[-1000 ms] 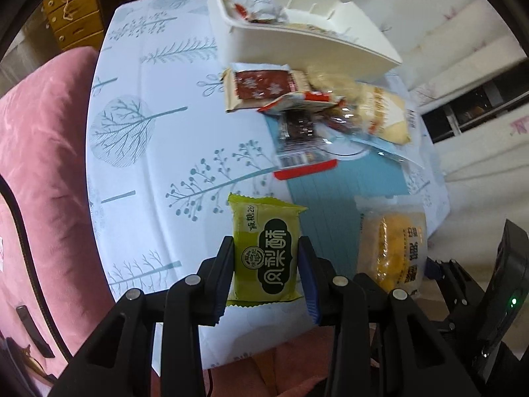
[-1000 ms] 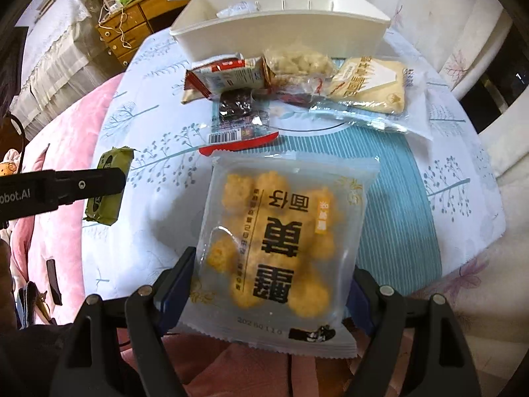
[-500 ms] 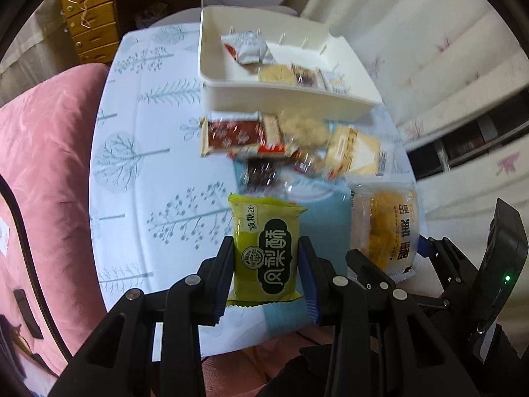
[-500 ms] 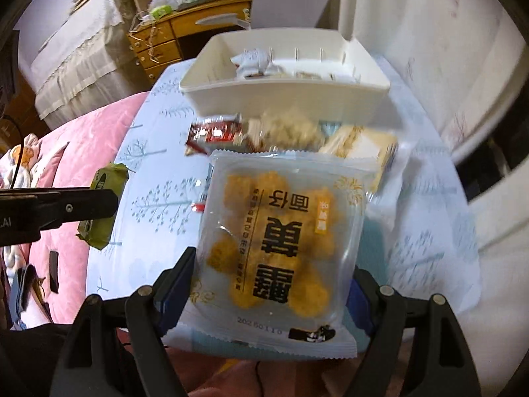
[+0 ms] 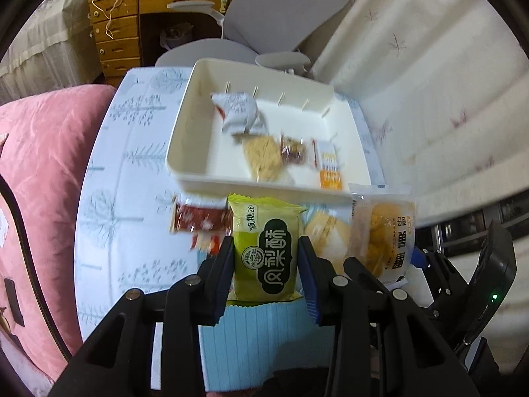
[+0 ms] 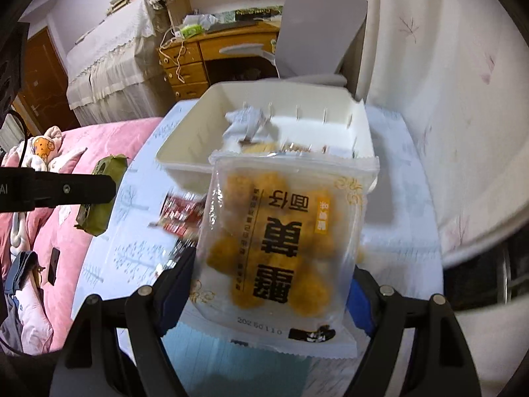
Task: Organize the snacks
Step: 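Carry green snack and puff bag into the white tray and release both, then grasp the clear nut bag with the left tool while the right tool grasps the bread bag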
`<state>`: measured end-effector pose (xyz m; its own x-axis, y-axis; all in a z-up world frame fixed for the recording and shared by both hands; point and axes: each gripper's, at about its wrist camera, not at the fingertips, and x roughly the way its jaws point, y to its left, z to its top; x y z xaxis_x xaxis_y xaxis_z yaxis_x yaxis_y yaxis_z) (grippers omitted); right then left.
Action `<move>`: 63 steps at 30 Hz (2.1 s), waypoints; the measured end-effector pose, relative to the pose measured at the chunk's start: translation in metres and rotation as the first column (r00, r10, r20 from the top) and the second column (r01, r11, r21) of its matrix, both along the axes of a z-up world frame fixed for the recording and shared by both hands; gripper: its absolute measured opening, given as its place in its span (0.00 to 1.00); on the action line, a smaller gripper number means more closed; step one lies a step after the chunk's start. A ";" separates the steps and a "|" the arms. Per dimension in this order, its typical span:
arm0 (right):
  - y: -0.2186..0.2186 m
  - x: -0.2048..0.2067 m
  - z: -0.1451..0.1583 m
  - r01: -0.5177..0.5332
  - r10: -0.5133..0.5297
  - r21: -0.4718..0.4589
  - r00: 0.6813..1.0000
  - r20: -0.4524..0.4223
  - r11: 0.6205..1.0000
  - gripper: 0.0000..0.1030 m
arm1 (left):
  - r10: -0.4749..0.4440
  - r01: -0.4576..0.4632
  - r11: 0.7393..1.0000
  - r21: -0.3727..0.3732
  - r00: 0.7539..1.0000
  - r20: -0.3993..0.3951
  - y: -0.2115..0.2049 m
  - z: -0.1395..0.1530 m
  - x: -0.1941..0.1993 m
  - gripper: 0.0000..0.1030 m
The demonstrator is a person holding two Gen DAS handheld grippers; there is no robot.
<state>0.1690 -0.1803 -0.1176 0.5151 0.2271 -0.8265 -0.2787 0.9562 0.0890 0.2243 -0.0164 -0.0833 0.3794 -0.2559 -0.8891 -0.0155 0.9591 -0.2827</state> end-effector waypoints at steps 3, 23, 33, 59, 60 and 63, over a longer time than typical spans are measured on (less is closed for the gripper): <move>-0.013 0.025 0.004 0.000 0.000 0.015 1.000 0.014 1.000 0.79 | 0.012 -0.012 1.000 0.007 1.000 0.005 -0.011 0.003 0.020 0.35; -0.036 0.132 -0.025 -0.014 0.011 0.076 0.999 0.034 0.997 0.84 | 0.119 -0.119 0.993 0.026 0.993 0.024 -0.019 -0.017 0.119 0.64; -0.046 0.129 -0.024 0.000 -0.002 0.105 1.000 0.018 0.995 0.86 | 0.116 -0.115 0.992 0.044 0.993 -0.018 -0.022 -0.021 0.104 0.68; -0.094 0.025 -0.028 0.213 -0.198 0.162 0.974 -0.106 0.963 0.86 | -0.003 0.007 0.999 0.040 0.995 -0.097 -0.034 -0.036 -0.006 0.71; -0.094 0.021 -0.032 0.221 -0.203 0.167 0.972 -0.121 0.961 0.86 | -0.009 0.013 0.999 0.042 0.994 -0.110 -0.035 -0.040 -0.008 0.71; -0.097 0.011 -0.046 0.248 -0.218 0.180 0.961 -0.169 0.952 0.86 | -0.014 0.019 0.999 0.032 0.988 -0.153 -0.037 -0.056 -0.013 0.71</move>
<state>0.1797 -0.2768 -0.1640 0.4513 0.2816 -0.8468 -0.0202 0.9519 0.3058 0.2112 -0.0531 -0.1389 0.2341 -0.2307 -0.9445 -0.0401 0.9683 -0.2464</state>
